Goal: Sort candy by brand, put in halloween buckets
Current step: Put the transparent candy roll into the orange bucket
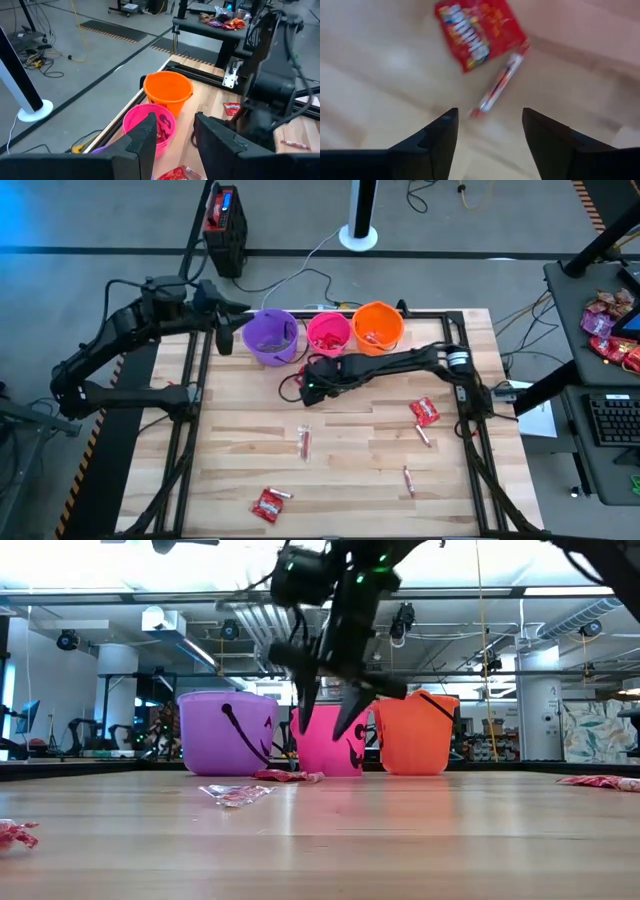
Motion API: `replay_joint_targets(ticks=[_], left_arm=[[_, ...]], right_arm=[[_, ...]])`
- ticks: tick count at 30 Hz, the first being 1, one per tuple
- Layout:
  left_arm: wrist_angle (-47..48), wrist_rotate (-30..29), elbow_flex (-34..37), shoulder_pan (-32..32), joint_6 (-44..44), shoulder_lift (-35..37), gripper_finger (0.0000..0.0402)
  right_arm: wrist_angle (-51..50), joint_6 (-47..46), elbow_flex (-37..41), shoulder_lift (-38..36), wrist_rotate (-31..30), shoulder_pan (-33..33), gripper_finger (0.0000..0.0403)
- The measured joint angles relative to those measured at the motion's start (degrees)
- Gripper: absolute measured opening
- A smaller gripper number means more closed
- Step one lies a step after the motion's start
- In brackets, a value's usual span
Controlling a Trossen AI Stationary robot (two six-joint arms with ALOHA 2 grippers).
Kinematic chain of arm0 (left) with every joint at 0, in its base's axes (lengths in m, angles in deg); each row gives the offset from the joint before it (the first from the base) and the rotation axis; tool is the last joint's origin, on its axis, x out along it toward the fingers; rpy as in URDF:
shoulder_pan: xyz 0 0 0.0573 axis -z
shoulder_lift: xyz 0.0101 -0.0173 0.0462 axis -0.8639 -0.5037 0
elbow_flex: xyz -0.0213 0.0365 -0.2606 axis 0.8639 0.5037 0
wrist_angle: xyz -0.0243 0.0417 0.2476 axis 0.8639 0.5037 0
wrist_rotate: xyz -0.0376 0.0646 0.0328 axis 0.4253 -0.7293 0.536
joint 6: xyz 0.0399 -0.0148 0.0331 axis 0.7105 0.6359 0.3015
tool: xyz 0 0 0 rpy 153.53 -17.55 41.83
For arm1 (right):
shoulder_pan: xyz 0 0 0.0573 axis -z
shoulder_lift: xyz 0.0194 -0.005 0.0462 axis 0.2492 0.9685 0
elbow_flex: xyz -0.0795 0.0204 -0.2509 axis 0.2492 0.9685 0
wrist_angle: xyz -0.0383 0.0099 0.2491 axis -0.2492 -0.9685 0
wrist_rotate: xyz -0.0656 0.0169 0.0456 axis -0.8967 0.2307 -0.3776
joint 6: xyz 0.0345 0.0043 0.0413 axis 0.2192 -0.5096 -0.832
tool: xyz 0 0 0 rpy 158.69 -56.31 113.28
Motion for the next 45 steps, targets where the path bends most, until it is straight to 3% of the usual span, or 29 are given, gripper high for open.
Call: replay_joint_targets(ticks=[6,11,15,20,22,31,35,41,45], left_arm=[[-0.51,0.00,0.22,0.00,-0.02,-0.65,0.0115],[-0.37,0.04,0.22,0.00,-0.07,-1.32,0.0116],[-0.36,0.04,0.22,0.00,-0.07,-1.36,0.0116],[-0.34,0.04,0.26,0.00,0.70,-1.47,0.0116],[-0.38,0.04,0.26,0.00,1.29,-1.51,0.0116],[-0.21,0.07,0.28,-0.02,2.89,-1.79,0.0116],[-0.09,0.09,0.33,0.00,2.93,-2.18,0.0116],[0.36,0.11,0.42,-0.01,-0.06,-3.46,0.0116],[0.34,0.12,0.48,0.00,-3.57,-4.98,0.0116]], right_arm=[[-1.72,0.80,-4.67,7.70,-0.54,0.80,0.0229],[-3.38,0.72,-7.83,11.65,1.74,0.67,0.0206],[-7.33,0.84,-10.12,13.23,3.03,0.80,0.0147],[-8.29,2.56,-10.54,13.13,3.51,0.82,0.0041],[-9.06,3.50,-10.45,12.51,3.65,0.86,0.0028],[-17.83,4.09,-10.27,0.91,2.95,1.05,0.0028],[-22.31,4.21,-10.27,-7.06,-3.53,2.02,0.0028],[-32.62,9.73,-10.04,-16.95,-5.26,12.52,0.0028],[-32.56,18.19,-9.16,-19.38,-3.19,22.10,0.0027]])
